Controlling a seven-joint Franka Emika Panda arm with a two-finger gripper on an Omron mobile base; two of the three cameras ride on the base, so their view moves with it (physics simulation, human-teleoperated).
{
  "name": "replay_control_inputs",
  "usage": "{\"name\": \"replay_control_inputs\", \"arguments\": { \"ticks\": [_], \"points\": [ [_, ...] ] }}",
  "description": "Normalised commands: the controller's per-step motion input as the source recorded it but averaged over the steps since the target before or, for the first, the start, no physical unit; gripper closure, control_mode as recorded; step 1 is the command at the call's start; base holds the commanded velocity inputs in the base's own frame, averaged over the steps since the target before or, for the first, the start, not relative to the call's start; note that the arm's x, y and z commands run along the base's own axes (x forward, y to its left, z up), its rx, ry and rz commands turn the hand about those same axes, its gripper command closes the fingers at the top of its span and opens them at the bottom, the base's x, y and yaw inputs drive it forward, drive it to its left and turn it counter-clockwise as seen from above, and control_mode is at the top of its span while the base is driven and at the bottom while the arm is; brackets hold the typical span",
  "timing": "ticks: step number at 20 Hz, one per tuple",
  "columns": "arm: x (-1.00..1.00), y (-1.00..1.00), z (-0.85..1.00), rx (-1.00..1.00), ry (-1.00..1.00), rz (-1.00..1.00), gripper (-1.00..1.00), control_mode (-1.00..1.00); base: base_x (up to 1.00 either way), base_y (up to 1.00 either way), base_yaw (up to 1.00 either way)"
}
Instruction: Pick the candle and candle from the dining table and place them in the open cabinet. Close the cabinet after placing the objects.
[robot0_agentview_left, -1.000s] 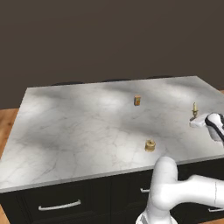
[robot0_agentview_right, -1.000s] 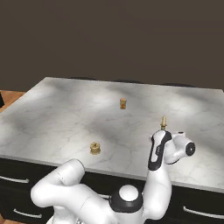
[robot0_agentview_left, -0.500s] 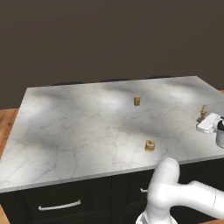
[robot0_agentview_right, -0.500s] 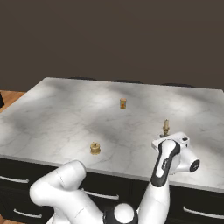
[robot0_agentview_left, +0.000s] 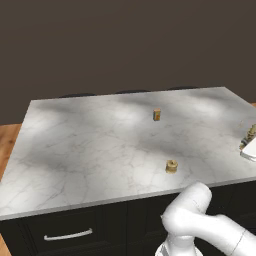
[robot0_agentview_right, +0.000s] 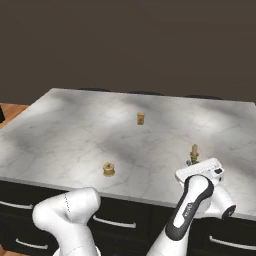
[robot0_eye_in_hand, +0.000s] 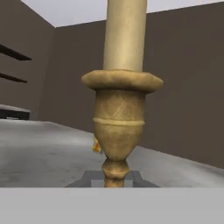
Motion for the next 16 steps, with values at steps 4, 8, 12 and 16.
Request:
{"name": "replay_control_inputs", "arguments": {
  "ticks": [4,8,12,16],
  "points": [
    [-0.98,0.02,0.41,-0.08,0.00,-0.20,1.00,-1.00,0.00,0.00,0.00],
    [-0.93,0.22,0.41,-0.12,0.00,-0.22,1.00,-1.00,0.00,0.00,0.00],
    [-0.74,0.58,0.34,-0.22,0.00,-0.25,1.00,-1.00,0.00,0.00,0.00],
    [-0.61,0.70,0.19,-0.27,0.04,-0.23,1.00,-1.00,0.00,0.00,0.00]
  ]
}}
